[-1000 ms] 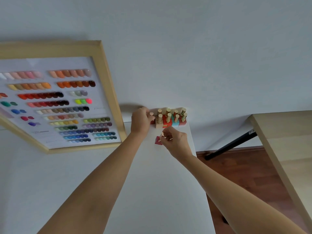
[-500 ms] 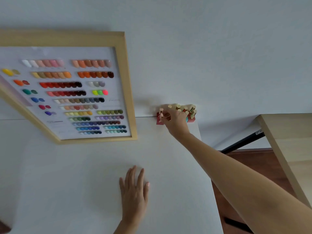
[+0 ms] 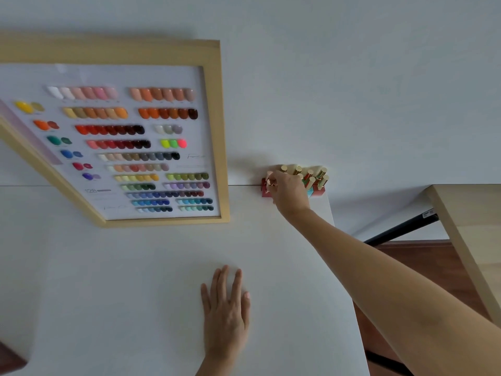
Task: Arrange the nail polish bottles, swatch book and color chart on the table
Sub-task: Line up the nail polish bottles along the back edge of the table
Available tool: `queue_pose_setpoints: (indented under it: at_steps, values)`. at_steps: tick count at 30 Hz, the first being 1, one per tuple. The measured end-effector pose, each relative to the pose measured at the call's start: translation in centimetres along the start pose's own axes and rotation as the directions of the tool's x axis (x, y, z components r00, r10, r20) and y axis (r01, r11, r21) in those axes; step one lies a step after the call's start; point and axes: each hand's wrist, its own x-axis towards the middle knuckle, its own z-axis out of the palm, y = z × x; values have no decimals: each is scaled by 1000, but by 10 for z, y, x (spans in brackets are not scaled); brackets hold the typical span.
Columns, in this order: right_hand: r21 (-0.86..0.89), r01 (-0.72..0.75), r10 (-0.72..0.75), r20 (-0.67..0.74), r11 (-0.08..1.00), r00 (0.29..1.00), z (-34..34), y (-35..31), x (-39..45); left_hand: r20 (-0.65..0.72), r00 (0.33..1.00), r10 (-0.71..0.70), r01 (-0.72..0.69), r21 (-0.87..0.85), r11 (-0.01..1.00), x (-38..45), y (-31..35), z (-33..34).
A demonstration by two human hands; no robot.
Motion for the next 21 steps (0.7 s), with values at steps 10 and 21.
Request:
queue_pose_setpoints:
  at_steps: [10, 21]
  values:
    - [-80, 37, -38, -11, 996, 999, -8, -4, -3, -41, 998, 37, -37, 4, 999, 0, -1, 6]
    - [30, 149, -145, -99, 988, 984, -52, -10, -74, -4, 999, 52, -52, -46, 998, -3, 4, -19]
